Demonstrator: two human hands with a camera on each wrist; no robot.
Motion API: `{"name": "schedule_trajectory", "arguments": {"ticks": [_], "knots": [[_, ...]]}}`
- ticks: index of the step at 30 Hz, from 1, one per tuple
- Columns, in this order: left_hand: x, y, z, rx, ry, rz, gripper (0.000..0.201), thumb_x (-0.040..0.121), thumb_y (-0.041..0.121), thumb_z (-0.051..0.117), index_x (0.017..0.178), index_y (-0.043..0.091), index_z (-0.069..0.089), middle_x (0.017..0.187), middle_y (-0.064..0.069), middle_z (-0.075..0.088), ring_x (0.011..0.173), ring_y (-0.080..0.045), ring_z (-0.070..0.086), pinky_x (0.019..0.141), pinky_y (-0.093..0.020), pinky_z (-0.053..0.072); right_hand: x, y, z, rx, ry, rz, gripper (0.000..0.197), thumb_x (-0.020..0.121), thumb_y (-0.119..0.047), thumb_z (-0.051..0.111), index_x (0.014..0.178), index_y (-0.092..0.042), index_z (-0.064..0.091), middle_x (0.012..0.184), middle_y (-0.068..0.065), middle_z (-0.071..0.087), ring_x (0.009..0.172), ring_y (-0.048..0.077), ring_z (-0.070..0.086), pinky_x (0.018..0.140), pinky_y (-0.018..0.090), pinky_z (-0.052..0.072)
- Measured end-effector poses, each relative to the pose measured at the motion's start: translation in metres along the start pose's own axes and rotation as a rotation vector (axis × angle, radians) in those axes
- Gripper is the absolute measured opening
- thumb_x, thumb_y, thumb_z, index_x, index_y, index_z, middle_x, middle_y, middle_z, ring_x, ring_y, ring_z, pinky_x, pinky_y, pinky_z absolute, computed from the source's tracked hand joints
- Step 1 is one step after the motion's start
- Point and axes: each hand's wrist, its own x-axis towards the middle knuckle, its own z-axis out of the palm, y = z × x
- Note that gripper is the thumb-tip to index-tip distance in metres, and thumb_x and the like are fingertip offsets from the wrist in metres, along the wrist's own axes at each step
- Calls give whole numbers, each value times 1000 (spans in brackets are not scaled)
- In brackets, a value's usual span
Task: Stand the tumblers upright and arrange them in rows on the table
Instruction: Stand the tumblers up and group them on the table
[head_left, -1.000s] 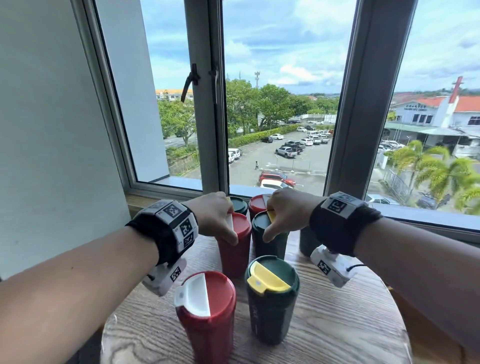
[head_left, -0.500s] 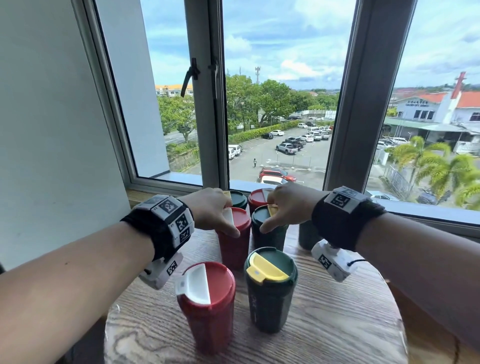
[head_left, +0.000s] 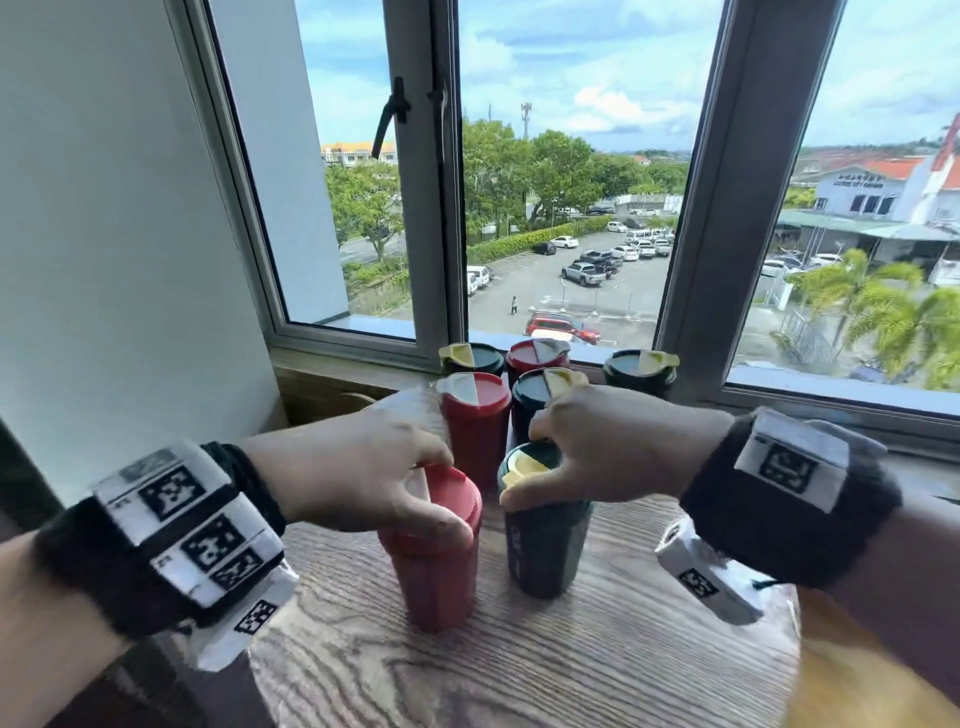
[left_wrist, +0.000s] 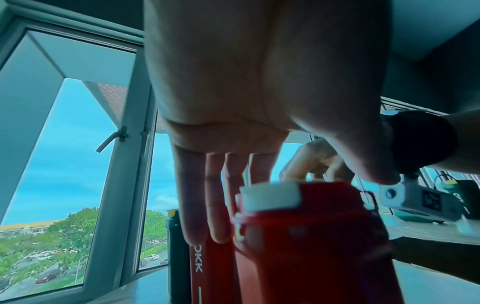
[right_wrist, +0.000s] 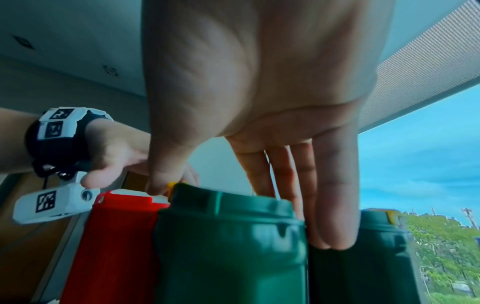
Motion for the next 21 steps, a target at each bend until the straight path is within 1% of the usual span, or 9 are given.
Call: {"name": "schedule_trajectory", "arguments": {"ticks": [2, 4, 6, 8, 10, 12, 14, 17, 21], "knots": [[-1, 3, 7, 30, 11, -19, 95, 65, 90, 55, 140, 31, 55, 132, 13, 60, 121, -10, 53, 104, -33, 44, 2, 0, 2, 16, -17, -1, 75, 77, -85, 59, 103, -16, 71, 96, -1, 71, 88, 24, 69, 74, 40, 62], [-1, 4, 10, 24, 26, -33, 95, 65, 87, 59, 141, 30, 54, 135, 11, 59, 122, -11, 51, 106, -34, 42, 2, 6, -2, 59, -76, -43, 67, 81, -69, 69, 130, -24, 66, 122, -6, 68, 110, 19, 64, 91, 41, 59], [-1, 4, 10, 0, 28, -41, 95, 66, 85, 61, 142, 29, 53, 137, 10, 58, 124, -11, 50, 107, -35, 41, -2, 13, -9, 112, -152, -110, 76, 78, -56, 74, 148, -37, 51, 147, -13, 56, 129, 14, 53, 106, 42, 51], [-2, 5, 11, -5, 28, -44, 96, 67, 84, 62, 144, 28, 52, 139, 10, 57, 126, -12, 50, 108, -36, 41, -7, 18, -12, 127, -187, -118, 93, 73, -62, 77, 156, -42, 39, 157, -15, 47, 140, 13, 46, 115, 43, 44], [-3, 5, 11, 1, 32, -46, 96, 67, 84, 61, 144, 27, 52, 139, 9, 58, 126, -13, 50, 108, -36, 41, -8, 18, -11, 87, -180, -31, 100, 70, -82, 70, 152, -31, 47, 154, -6, 54, 134, 16, 53, 112, 40, 48], [-3, 5, 12, -3, 32, -50, 97, 67, 85, 60, 144, 27, 52, 140, 9, 58, 126, -13, 51, 108, -36, 41, -4, 11, -7, -11, -135, 64, 98, 66, -95, 56, 121, -16, 71, 121, 4, 73, 97, 17, 66, 81, 35, 57], [-3, 4, 12, -7, 26, -51, 99, 66, 86, 59, 144, 28, 52, 139, 9, 58, 125, -13, 51, 108, -36, 41, -1, 7, 0, -58, -98, 90, 90, 66, -95, 56, 100, -14, 75, 97, 3, 75, 82, 19, 67, 70, 37, 58], [-2, 3, 13, 4, 21, -59, 103, 60, 91, 55, 143, 28, 53, 137, 9, 59, 124, -13, 52, 106, -38, 43, -3, 11, -2, 18, -117, 5, 67, 72, -72, 72, 122, -28, 70, 111, -10, 70, 99, 15, 65, 88, 41, 60], [-2, 5, 13, 18, 20, -60, 98, 64, 88, 56, 141, 27, 54, 130, 8, 61, 117, -14, 54, 102, -38, 46, -15, 17, -6, 239, -219, -96, 82, 76, -42, 75, 151, -49, 42, 146, -25, 49, 129, 4, 50, 109, 33, 47]]}}
